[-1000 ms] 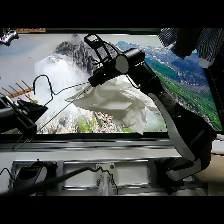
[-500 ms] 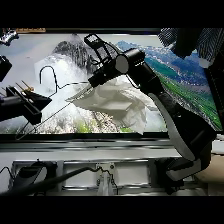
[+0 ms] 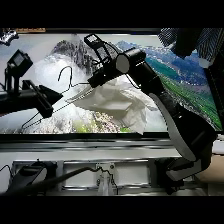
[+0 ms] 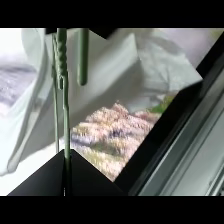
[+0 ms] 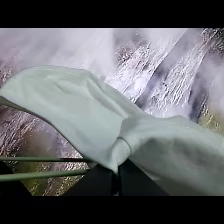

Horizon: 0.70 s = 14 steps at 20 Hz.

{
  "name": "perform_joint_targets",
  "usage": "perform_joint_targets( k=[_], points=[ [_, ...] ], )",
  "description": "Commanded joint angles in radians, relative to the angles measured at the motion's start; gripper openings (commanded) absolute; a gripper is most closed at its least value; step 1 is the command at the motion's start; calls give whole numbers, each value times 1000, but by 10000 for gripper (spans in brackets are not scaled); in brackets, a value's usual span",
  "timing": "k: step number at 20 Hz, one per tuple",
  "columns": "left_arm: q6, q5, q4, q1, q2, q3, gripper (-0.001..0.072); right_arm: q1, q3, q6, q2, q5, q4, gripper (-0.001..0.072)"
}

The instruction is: Fold the clothes and pants, and hang the long-sleeved shirts on hangers.

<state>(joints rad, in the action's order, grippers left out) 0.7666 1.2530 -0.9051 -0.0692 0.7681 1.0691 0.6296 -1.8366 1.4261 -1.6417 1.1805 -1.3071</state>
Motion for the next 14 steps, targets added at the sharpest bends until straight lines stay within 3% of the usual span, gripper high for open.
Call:
perform_joint_targets(
  k=[1,5,14],
  points=[
    [-93,-56,190,80,80,0,10,0,-1,-8,22,39,-12,19],
    [-192,55,483,241,191,0,10,0,-1,-18,62,41,-40,19],
    [-198,50,467,370,190,-1,10,0,-1,-29,68,-3,-136,20]
  ],
)
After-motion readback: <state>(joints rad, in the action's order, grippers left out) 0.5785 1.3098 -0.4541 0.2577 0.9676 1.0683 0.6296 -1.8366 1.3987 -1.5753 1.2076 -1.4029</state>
